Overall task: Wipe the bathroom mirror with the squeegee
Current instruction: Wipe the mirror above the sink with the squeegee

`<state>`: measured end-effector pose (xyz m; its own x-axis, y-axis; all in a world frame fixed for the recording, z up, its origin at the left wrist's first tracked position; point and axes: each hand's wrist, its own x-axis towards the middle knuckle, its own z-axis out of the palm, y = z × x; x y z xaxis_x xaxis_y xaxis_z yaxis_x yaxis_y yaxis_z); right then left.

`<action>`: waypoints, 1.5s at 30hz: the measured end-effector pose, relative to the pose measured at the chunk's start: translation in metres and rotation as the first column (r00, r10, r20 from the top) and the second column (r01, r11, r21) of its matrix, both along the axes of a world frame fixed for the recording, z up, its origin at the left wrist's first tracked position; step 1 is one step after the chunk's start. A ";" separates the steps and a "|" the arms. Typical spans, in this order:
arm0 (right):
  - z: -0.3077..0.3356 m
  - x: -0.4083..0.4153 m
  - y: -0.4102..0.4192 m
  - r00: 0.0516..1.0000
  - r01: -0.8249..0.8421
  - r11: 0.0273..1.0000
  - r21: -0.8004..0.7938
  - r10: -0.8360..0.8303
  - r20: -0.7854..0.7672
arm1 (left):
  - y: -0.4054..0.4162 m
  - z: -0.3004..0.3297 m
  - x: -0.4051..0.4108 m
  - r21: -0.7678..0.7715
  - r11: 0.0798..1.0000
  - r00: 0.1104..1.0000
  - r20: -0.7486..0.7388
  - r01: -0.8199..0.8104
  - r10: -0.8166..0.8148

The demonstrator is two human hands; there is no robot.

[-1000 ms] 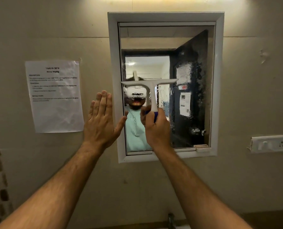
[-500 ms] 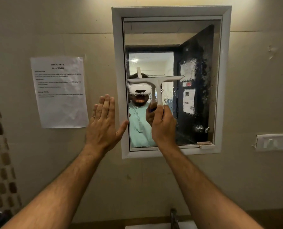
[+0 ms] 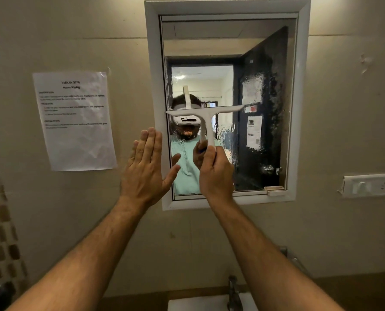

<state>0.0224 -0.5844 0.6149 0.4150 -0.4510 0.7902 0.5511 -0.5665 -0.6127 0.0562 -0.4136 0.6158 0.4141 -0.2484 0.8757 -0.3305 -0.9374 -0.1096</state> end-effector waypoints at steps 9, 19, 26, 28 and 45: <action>-0.069 -0.010 -0.006 0.987 -0.115 0.993 -0.012 0.113 -0.115 | 0.009 -0.006 -0.005 -0.018 0.999 0.999 -0.017 -0.049 0.049; -0.024 0.002 -0.006 0.995 -0.061 0.998 -0.004 0.060 -0.083 | 0.002 -0.015 -0.002 -0.029 0.999 1.000 0.002 -0.029 0.029; -0.092 -0.014 -0.005 0.983 -0.147 0.988 0.038 0.150 -0.107 | 0.006 -0.019 -0.005 -0.006 0.999 0.999 -0.018 -0.037 0.036; -0.085 -0.014 -0.004 0.987 -0.135 0.990 0.037 0.138 -0.087 | 0.009 -0.021 -0.005 -0.005 0.999 0.999 -0.020 -0.040 0.040; -0.095 -0.016 -0.013 0.994 -0.048 0.999 -0.004 0.047 -0.103 | 0.005 -0.041 -0.011 -0.016 1.000 0.996 -0.088 0.009 -0.011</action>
<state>0.0067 -0.5976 0.5199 0.5149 -0.4241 0.7450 0.5120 -0.5449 -0.6641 0.0452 -0.4088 0.5750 0.4874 -0.2396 0.8397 -0.3474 -0.9354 -0.0653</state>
